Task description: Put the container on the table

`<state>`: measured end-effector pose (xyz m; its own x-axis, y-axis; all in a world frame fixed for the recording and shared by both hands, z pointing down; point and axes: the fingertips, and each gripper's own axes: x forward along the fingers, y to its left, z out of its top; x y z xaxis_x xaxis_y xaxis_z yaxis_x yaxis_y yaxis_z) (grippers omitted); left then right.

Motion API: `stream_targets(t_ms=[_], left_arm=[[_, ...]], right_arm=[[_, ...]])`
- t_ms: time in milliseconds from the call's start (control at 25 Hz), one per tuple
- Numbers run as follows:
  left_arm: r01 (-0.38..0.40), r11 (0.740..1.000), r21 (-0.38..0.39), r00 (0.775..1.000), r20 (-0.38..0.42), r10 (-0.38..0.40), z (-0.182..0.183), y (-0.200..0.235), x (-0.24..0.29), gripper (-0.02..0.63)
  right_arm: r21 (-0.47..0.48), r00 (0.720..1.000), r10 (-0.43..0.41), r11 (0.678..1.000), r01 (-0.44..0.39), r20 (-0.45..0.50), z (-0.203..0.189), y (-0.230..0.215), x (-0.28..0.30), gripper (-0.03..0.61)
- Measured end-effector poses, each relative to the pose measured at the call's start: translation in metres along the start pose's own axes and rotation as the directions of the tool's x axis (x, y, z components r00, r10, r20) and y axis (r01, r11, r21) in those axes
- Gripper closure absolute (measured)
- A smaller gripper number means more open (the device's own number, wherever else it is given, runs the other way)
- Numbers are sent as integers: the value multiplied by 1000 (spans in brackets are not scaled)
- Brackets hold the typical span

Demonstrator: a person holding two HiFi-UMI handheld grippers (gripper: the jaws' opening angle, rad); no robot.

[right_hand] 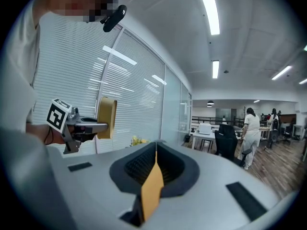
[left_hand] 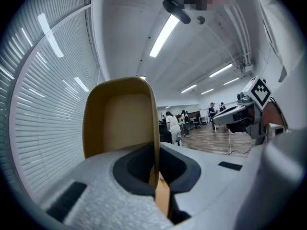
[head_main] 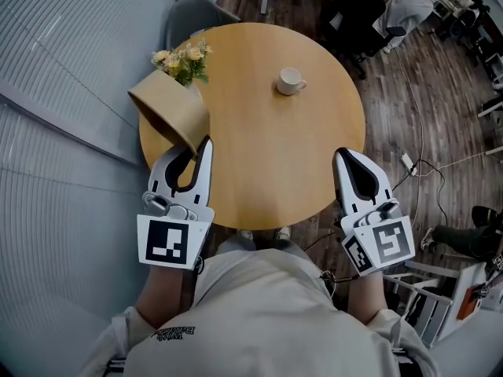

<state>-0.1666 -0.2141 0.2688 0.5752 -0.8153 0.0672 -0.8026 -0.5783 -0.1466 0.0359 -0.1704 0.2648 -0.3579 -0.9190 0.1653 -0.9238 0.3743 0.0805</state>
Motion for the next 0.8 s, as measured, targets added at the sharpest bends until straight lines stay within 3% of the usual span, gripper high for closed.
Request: stream_targets(t_ms=[480,800], left_arm=[[-33,999,12,998,-56,34,-2,-24,14,591],[-9,1000,30,994,-109,12,-8,-38,34,591]], right_arm=[[22,997,71,997,-71,-1,-14,-20,1,546],[40,998,60,997,-60,15,-19,-47,3,546]])
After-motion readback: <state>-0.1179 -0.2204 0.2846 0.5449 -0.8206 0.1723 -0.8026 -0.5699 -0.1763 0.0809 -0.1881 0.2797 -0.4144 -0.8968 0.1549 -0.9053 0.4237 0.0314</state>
